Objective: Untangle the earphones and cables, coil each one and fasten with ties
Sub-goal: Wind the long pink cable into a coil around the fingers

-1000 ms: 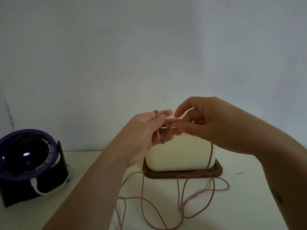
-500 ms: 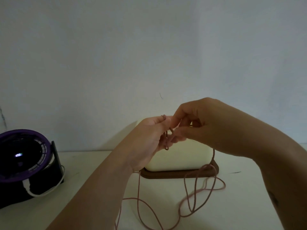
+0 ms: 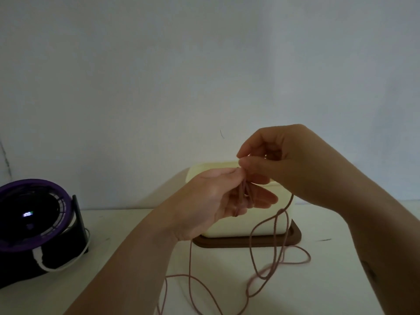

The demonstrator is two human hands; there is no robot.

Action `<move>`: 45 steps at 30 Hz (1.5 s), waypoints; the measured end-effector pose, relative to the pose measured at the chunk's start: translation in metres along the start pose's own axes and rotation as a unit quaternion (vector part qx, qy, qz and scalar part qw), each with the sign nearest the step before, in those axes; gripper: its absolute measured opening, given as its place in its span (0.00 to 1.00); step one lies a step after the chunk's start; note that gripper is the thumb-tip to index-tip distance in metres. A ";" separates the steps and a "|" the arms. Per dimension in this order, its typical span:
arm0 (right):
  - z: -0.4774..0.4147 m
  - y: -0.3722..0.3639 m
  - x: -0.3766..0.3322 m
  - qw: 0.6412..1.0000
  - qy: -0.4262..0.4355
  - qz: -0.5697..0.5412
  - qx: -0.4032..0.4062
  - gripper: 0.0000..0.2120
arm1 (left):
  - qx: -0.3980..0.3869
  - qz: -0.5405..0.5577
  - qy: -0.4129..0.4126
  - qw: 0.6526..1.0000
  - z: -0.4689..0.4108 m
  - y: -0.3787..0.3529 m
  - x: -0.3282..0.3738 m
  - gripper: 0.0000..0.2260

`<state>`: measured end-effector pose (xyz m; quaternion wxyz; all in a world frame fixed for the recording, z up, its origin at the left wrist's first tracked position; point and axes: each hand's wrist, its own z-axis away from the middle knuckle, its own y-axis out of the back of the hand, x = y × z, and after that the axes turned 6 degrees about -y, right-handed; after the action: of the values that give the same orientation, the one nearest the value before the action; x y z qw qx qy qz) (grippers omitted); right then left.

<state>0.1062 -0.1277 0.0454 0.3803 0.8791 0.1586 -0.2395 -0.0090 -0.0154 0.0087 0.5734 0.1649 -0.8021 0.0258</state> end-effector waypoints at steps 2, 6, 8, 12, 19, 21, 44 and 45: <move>-0.003 -0.001 0.003 0.998 -0.008 -0.058 0.001 0.01 | -0.027 0.016 0.000 1.000 0.002 0.001 0.001 0.16; -0.009 -0.007 0.021 0.957 -0.046 -0.279 -0.062 0.11 | -0.071 0.096 -0.012 0.993 0.006 0.005 0.005 0.16; -0.012 -0.016 0.033 0.928 -0.069 -0.352 -0.101 0.18 | -0.088 0.163 -0.028 0.982 0.005 0.008 0.007 0.17; -0.011 -0.043 0.042 0.930 -0.103 -0.340 -0.093 0.12 | -0.076 0.294 -0.069 0.950 0.001 0.010 0.008 0.18; -0.005 -0.041 0.026 0.971 -0.099 -0.055 -0.209 0.15 | 0.154 0.251 -0.100 0.950 -0.005 0.022 0.008 0.17; -0.003 -0.037 0.018 0.969 -0.081 -0.008 -0.235 0.11 | 0.189 0.200 -0.093 0.957 -0.006 0.027 0.004 0.17; -0.015 -0.038 0.035 0.984 -0.027 -0.175 -0.022 0.12 | -0.053 0.116 0.011 0.992 0.000 0.032 -0.011 0.17; -0.015 -0.039 0.038 0.977 -0.031 -0.202 -0.054 0.13 | -0.074 0.152 0.004 0.986 0.000 0.034 -0.011 0.16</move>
<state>0.1241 -0.0871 0.0106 0.3754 0.7993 0.3335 -0.3300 -0.0163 0.0195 0.0036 0.5769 -0.0020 -0.8150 0.0537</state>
